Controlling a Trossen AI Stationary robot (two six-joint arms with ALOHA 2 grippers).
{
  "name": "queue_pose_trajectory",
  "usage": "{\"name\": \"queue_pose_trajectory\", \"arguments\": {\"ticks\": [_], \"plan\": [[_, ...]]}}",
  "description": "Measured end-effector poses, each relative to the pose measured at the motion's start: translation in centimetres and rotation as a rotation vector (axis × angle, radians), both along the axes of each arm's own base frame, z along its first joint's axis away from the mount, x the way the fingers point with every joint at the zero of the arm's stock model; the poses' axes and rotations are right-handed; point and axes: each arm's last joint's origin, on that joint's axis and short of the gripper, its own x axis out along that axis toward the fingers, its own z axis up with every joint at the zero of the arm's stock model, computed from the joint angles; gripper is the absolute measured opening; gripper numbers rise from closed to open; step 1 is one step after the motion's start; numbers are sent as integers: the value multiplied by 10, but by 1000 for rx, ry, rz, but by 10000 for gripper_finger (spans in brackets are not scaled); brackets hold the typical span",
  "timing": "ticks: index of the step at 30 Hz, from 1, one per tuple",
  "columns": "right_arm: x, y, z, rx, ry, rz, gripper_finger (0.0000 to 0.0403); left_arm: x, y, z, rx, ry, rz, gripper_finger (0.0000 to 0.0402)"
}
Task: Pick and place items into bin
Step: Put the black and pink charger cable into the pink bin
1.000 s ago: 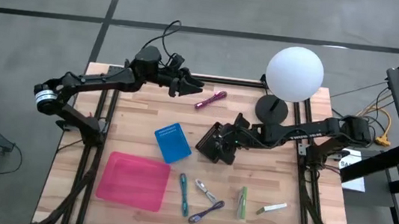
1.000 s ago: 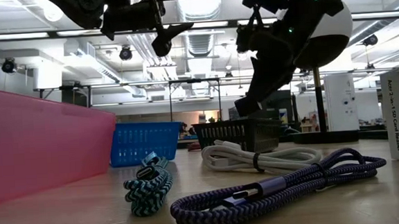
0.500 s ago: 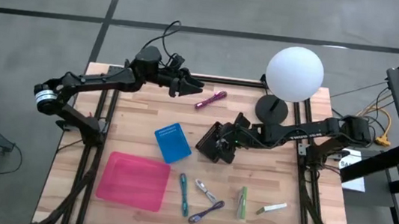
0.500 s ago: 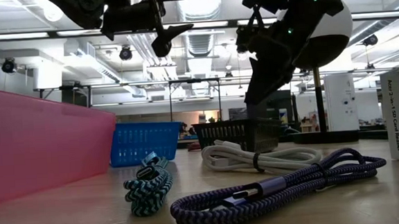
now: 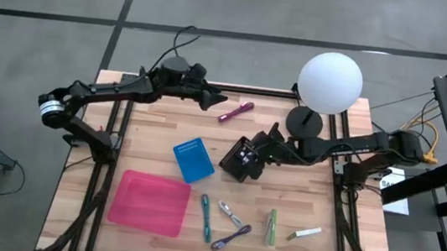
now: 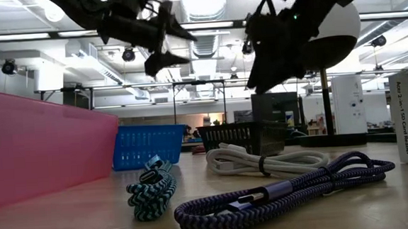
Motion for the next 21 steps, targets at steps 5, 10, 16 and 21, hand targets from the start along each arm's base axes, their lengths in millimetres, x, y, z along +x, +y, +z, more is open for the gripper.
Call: {"name": "queue_pose_trajectory", "arguments": {"ticks": [5, 10, 16, 21], "plan": [[-8, -1, 18, -16, -65, -3, 160, 12, 7, -25, -26, 95, -9, 288], [-17, -3, 34, -75, -120, -34, 152, 31, 16, -60, -91, 189, -33, 288], [-26, -3, 49, -80, -180, -44, 143, 43, 23, -91, -102, 352, -26, 288], [-29, -4, 53, -81, -193, -45, 137, 46, 27, -111, -81, 562, -13, 288]]}}
